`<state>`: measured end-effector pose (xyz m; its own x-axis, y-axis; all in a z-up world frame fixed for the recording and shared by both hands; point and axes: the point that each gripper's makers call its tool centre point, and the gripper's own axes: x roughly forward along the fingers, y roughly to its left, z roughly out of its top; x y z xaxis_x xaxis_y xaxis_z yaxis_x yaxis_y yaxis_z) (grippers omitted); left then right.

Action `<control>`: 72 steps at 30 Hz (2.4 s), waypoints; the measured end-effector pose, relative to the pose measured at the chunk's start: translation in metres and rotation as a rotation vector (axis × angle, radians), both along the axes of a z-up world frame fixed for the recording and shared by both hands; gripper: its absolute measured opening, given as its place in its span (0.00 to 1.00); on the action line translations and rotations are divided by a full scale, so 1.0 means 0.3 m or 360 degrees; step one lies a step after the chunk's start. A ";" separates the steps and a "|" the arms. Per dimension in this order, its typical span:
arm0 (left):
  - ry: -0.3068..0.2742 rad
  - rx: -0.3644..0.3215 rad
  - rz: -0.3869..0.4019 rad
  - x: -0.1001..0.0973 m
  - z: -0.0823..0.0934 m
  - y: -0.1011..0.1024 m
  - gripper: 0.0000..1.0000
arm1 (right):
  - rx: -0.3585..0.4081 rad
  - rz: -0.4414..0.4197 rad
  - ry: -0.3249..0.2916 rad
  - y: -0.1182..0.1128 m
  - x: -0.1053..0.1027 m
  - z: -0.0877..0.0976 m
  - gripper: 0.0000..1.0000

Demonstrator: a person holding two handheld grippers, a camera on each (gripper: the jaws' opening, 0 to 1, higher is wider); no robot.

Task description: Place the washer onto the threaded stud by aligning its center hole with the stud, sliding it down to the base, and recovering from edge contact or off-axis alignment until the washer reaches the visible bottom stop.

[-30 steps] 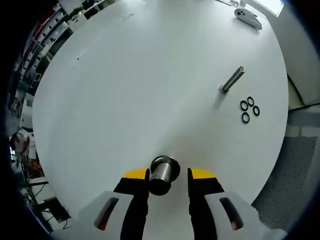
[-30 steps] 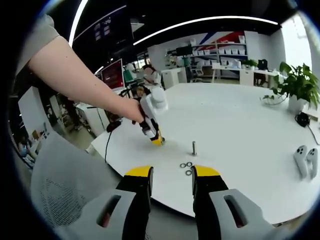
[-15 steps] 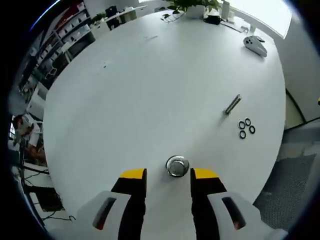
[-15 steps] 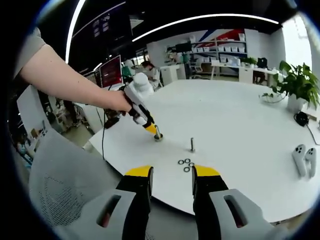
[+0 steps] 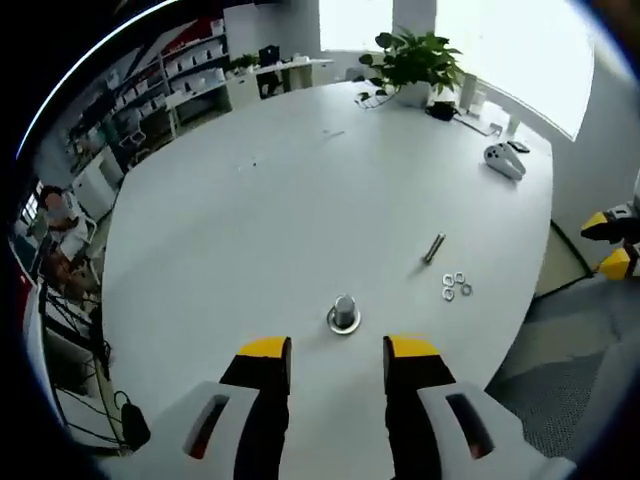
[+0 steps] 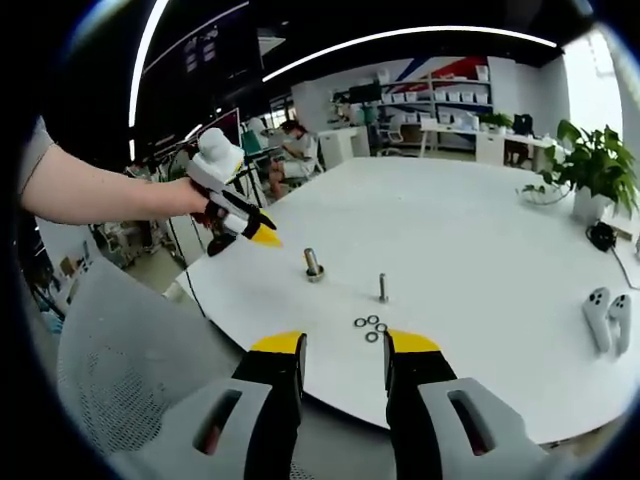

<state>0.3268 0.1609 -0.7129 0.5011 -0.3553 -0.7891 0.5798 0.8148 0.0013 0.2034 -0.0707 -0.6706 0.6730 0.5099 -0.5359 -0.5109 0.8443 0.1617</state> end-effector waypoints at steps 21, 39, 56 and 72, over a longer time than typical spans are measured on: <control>-0.0230 -0.0392 0.0161 -0.252 0.231 0.062 0.39 | -0.0084 -0.0028 0.0106 -0.022 -0.016 -0.044 0.34; -0.0242 -0.0496 0.0122 -0.443 0.228 0.083 0.39 | -0.0185 -0.0018 0.0199 -0.036 -0.032 -0.085 0.34; -0.0330 -0.0454 -0.0066 -0.436 0.216 0.026 0.34 | -0.0258 -0.0053 0.0221 -0.063 -0.032 -0.104 0.34; -0.0336 -0.0479 -0.0159 -0.468 0.193 -0.008 0.37 | -0.0328 -0.0081 0.0264 -0.072 -0.049 -0.116 0.35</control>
<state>0.1865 0.1586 -0.6550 0.5926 -0.6108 -0.5250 0.6688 0.7364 -0.1018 0.1887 -0.0924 -0.7053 0.5894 0.3463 -0.7299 -0.4476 0.8921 0.0618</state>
